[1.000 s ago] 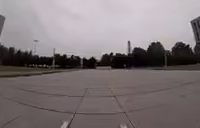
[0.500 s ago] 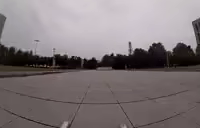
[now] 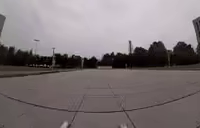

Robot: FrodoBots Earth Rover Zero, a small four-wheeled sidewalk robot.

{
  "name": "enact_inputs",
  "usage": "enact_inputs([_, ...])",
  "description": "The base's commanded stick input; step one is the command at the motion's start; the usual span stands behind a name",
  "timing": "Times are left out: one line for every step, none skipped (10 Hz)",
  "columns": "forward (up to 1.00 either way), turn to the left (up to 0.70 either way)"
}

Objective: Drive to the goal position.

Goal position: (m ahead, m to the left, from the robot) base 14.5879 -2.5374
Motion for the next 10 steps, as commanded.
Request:
enact_inputs([0.70,0.00])
enact_inputs([0.70,0.00])
enact_inputs([0.70,0.00])
enact_inputs([0.70,0.00])
enact_inputs([0.70,0.00])
enact_inputs([0.70,-0.18])
enact_inputs([0.70,-0.19])
enact_inputs([0.70,-0.05])
enact_inputs([0.70,0.00])
enact_inputs([0.70,0.00])
